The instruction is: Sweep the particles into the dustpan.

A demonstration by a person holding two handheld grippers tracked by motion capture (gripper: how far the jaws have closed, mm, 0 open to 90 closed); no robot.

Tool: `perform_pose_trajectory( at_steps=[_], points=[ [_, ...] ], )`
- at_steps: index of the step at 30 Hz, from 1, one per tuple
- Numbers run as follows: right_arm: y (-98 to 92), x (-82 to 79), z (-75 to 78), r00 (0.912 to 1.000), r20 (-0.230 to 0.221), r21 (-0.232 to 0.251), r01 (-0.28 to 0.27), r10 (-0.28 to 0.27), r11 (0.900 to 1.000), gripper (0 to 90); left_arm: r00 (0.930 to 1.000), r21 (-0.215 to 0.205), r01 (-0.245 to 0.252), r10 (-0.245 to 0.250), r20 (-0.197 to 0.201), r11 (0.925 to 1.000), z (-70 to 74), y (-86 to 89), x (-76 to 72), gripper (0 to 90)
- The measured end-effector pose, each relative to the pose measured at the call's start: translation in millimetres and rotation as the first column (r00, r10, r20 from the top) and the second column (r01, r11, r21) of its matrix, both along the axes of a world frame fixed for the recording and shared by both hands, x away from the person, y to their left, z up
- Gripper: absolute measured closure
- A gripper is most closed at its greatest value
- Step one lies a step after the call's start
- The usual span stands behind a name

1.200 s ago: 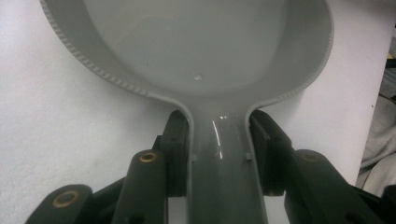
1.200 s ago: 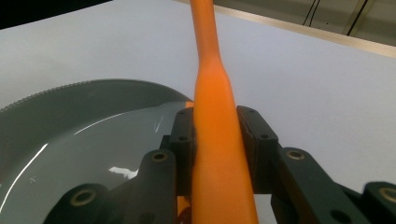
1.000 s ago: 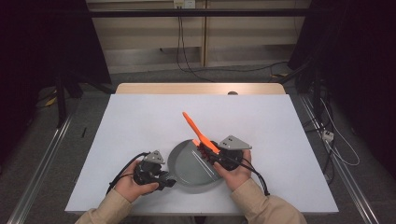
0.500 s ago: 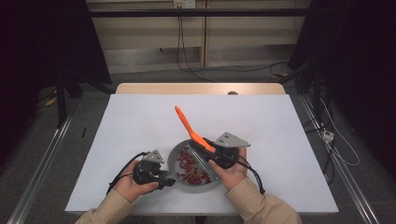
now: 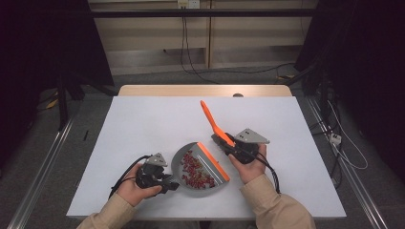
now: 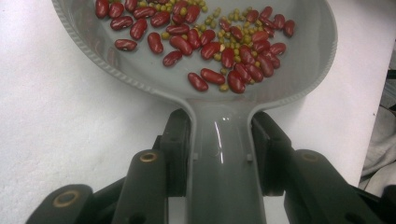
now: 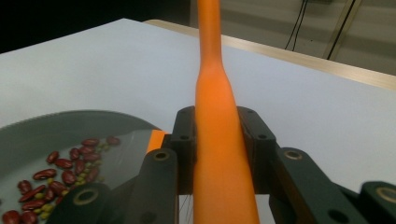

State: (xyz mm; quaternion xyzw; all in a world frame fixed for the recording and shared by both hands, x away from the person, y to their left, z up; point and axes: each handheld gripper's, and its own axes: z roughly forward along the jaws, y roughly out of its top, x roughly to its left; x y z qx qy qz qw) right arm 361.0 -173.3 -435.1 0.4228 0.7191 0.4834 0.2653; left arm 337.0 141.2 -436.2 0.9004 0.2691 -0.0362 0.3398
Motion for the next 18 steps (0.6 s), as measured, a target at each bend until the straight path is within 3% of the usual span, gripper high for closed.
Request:
perform_pose_trajectory(
  at_steps=[2, 4, 6, 8, 11, 14, 16, 18],
  points=[
    [1.2, 0.9, -4.4, 0.9999, 0.003, -0.025, 0.013, -0.013, 1.000, 71.3, 1.0000, 0.000, -0.001, 0.001, -0.001, 1.0000, 0.0, -0.1, 0.1, 62.6],
    [5.9, -0.4, -12.1, 0.9998, -0.018, -0.034, 0.001, -0.002, 0.999, 71.3, 1.0000, 0.000, -0.004, 0.004, -0.002, 1.0000, -0.1, -0.1, 0.0, 62.7],
    [14.4, -5.5, -13.3, 0.9997, -0.007, -0.042, -0.022, 0.022, 0.999, 71.1, 1.0000, 0.000, -0.007, 0.007, -0.003, 1.0000, -0.3, -0.2, 0.0, 62.6],
    [23.1, -12.8, -14.0, 0.9987, -0.028, 0.000, -0.041, 0.041, 0.999, 70.6, 0.9999, -0.002, -0.012, 0.012, -0.004, 0.9999, -0.7, -0.3, 0.2, 62.7],
    [34.3, -23.4, -13.8, 0.9972, -0.015, 0.001, -0.073, 0.073, 0.997, 70.6, 0.9999, -0.003, -0.015, 0.015, -0.005, 0.9999, -0.6, -0.6, 0.1, 62.6],
    [37.9, -25.9, -7.4, 0.9943, -0.002, 0.060, -0.106, 0.106, 0.993, 71.2, 0.9999, -0.004, -0.016, 0.016, -0.005, 0.9999, -0.8, -0.7, 0.2, 62.6],
    [41.3, -27.0, -5.0, 0.9927, 0.015, 0.048, -0.120, 0.119, 0.992, 71.2, 0.9999, -0.004, -0.016, 0.016, -0.003, 0.9999, -0.7, -0.8, 0.3, 62.6],
    [40.8, -25.3, -3.5, 0.9901, 0.016, 0.079, -0.141, 0.140, 0.987, 71.2, 0.9999, -0.002, -0.013, 0.013, 0.004, 0.9999, -0.7, -0.7, -0.2, 62.6]
  ],
)
